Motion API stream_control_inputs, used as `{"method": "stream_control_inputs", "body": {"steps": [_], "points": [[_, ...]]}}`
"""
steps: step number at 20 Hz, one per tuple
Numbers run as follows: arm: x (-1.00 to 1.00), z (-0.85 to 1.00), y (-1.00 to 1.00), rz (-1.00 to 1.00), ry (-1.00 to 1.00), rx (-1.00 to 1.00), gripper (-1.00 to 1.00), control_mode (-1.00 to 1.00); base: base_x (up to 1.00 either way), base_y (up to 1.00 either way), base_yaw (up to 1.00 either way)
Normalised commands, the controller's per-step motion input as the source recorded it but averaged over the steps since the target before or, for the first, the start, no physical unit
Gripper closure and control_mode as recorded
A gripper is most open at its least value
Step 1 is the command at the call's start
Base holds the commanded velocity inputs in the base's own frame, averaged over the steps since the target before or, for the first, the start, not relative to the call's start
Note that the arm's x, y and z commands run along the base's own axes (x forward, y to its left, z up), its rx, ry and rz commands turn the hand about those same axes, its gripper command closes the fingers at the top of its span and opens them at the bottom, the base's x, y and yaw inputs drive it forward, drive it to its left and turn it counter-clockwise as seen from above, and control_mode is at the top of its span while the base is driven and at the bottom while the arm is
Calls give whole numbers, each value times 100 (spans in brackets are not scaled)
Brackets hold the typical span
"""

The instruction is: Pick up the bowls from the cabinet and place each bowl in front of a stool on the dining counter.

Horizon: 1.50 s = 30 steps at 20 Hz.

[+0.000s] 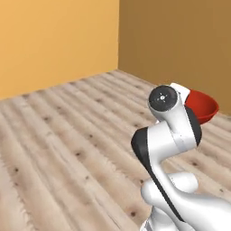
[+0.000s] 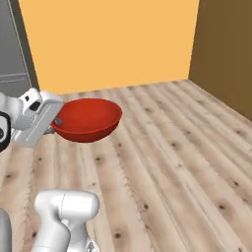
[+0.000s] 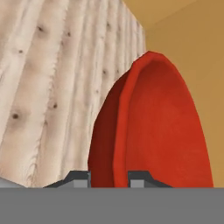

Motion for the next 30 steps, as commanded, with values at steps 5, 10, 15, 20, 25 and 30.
{"method": "stream_control_inputs", "body": {"steps": [5, 10, 15, 20, 25, 30], "points": [[0, 0, 0, 0, 0, 0, 100, 100, 45, 3, -92], [0, 0, 0, 0, 0, 0, 100, 100, 47, 21, -94], [0, 0, 0, 0, 0, 0, 100, 100, 22, 45, -80], [0, 0, 0, 0, 0, 0, 100, 100, 8, 66, -72], [0, 0, 0, 0, 0, 0, 100, 100, 5, 91, -65], [0, 0, 0, 0, 0, 0, 100, 100, 20, 100, -57]]}}
